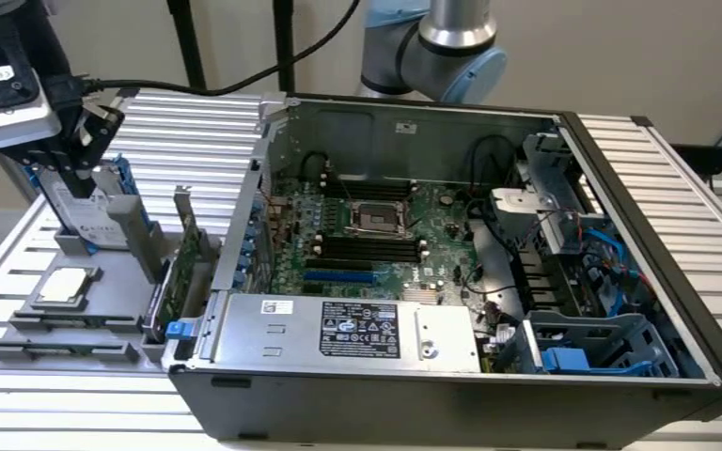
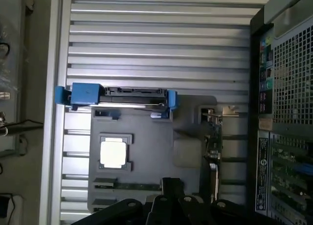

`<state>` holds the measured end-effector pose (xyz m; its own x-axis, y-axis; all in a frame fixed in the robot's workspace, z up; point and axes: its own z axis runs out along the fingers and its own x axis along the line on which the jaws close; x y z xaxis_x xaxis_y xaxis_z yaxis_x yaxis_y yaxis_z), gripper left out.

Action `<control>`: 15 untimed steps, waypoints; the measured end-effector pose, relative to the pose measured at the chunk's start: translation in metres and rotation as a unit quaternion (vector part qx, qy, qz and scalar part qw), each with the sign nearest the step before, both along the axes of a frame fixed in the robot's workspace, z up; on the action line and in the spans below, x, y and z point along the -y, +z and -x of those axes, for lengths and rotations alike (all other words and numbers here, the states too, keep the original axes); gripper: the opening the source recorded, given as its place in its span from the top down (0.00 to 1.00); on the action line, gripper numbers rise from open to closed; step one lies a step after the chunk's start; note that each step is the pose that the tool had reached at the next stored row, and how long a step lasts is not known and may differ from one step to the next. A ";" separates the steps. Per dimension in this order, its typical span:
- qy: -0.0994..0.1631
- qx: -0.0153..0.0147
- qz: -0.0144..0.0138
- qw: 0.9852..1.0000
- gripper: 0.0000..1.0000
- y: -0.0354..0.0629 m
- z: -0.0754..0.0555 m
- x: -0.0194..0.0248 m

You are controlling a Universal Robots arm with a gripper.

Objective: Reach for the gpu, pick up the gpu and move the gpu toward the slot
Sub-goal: 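Reach for the gpu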

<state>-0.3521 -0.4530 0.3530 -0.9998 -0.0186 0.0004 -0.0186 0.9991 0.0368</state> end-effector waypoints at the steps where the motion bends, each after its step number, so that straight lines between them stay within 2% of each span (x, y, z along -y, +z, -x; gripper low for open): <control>1: 0.000 0.000 0.000 1.000 0.89 -0.0006 -0.004 0.0011; 9: 0.000 0.001 0.002 1.000 0.89 -0.0100 -0.036 0.0077; 15: 0.000 0.003 0.005 1.000 0.89 -0.0169 -0.052 0.0119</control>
